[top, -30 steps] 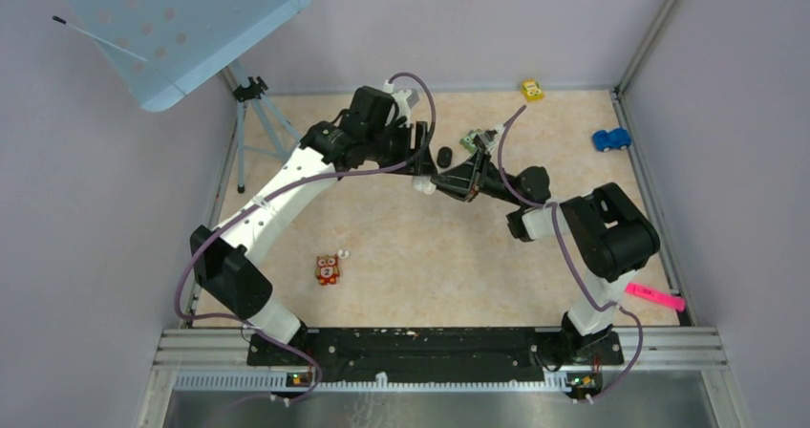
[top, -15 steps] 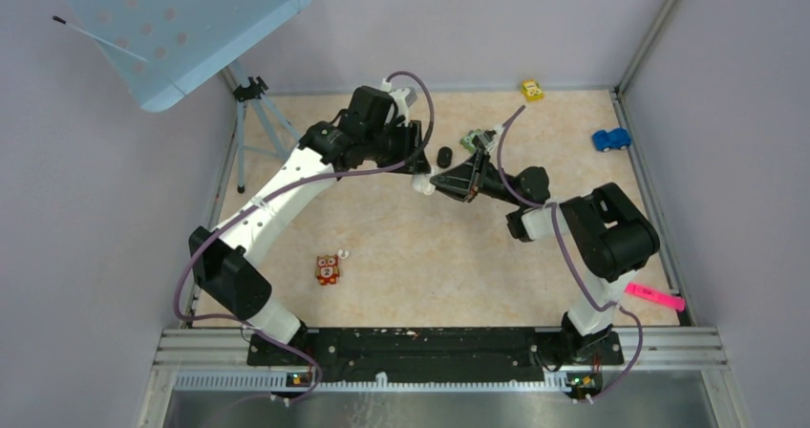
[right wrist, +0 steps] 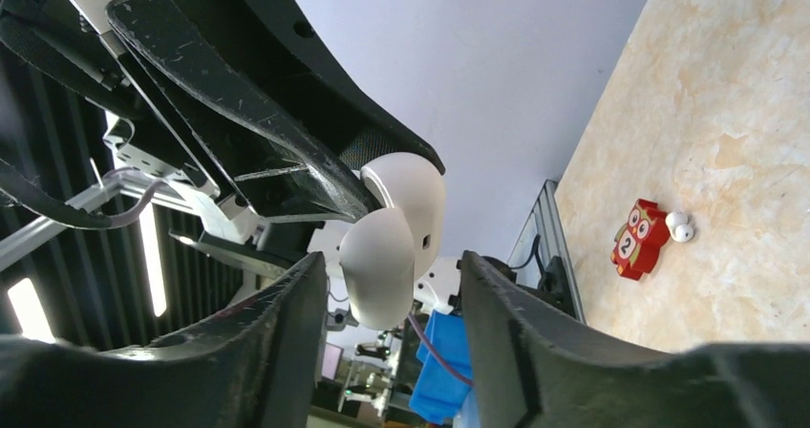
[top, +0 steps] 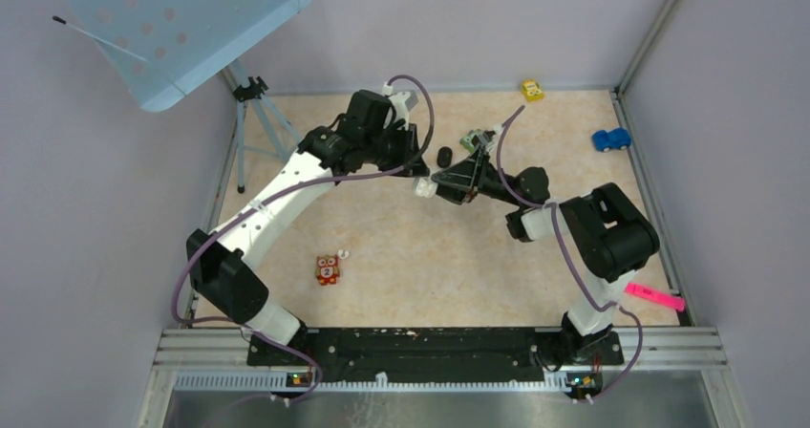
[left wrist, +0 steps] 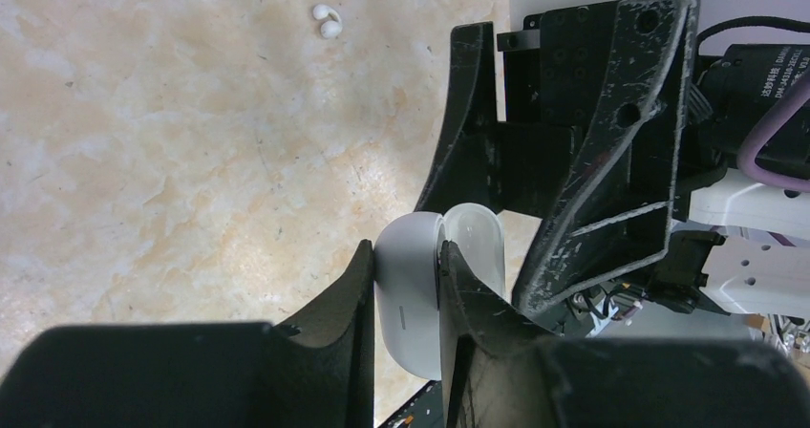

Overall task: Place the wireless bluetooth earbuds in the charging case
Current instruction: Pass from the right arm to the left, then pass from the left arm to the right

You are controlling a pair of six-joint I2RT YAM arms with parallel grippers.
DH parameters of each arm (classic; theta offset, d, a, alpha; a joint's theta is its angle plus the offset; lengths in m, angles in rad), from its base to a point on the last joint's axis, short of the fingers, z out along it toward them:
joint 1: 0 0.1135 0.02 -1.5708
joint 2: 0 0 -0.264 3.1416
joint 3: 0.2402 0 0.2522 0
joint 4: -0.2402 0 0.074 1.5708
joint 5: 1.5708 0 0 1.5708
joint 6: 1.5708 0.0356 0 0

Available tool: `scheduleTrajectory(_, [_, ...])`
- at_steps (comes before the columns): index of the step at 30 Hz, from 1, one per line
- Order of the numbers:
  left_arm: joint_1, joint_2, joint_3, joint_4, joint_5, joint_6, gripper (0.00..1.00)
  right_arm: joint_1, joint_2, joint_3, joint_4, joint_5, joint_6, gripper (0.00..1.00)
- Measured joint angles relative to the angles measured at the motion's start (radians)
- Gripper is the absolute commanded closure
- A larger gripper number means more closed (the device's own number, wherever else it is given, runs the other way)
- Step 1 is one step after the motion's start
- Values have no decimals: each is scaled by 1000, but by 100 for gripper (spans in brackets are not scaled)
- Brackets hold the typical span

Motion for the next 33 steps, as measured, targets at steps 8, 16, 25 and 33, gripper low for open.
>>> scheduleTrajectory(8, [19,-13,-31,21,26,-5,80,-1,0,-1,1,2,2,15])
scheduleTrajectory(16, [161,-58,-135,145,209,-79,80,-39,-42,-129,0,-13,0,14])
scheduleTrajectory(25, [253,-84,-300,394,450,-229,77,-101,-287,-283,-124,-68,-118,11])
scheduleTrajectory(33, [252,-83,-336,545,585,-295,76,-101,-648,-87,-1041,58,-636,3])
